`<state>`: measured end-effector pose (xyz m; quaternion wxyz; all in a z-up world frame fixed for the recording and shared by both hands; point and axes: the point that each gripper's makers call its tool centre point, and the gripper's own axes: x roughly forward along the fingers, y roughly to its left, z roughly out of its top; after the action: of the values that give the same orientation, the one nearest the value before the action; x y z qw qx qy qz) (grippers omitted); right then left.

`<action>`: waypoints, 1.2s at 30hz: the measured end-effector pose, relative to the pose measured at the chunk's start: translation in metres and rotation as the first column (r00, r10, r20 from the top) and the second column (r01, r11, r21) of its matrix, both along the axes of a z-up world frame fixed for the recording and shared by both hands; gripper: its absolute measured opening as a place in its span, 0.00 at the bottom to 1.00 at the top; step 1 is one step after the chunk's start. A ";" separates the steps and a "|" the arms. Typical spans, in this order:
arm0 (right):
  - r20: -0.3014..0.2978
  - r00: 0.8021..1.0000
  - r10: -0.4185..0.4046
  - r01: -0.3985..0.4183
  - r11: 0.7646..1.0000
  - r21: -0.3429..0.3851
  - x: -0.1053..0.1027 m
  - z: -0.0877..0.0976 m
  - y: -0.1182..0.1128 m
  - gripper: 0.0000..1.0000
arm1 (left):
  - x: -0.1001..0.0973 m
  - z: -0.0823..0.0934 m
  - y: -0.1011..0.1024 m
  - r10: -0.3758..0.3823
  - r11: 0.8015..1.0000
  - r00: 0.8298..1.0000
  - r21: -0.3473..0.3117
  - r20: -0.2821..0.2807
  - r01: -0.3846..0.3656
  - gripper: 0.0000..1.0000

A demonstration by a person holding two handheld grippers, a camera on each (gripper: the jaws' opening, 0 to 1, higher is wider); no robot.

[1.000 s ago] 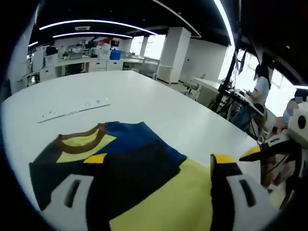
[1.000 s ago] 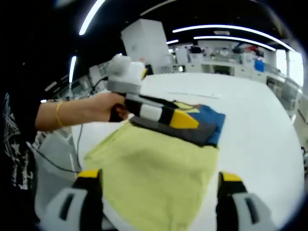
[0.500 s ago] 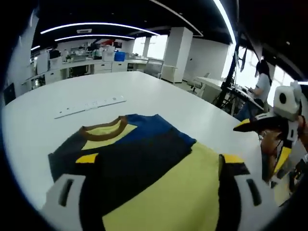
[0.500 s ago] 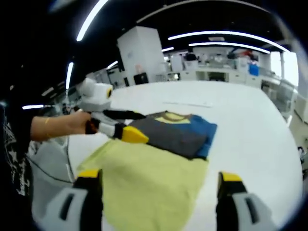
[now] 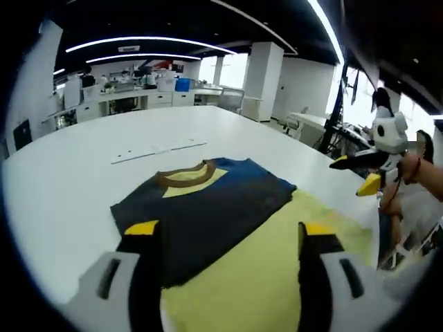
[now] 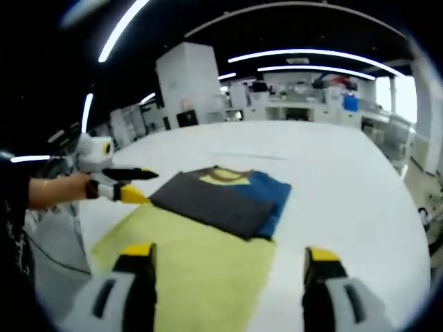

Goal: Fold the garment on the visible template until the final outline fits inside the template.

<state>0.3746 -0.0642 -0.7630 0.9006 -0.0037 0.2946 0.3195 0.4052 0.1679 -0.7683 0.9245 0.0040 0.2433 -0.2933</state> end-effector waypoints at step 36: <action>-0.005 1.000 -0.012 0.011 0.987 -0.159 0.060 -0.067 -0.014 0.36 | -0.015 -0.069 0.093 0.102 0.986 0.990 0.142 -0.093 -0.088 0.17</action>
<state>0.4347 -0.0786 -0.8298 0.8985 -0.0728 0.3217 0.2897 0.3904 0.2605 -0.8373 0.9217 0.0413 0.3087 -0.2311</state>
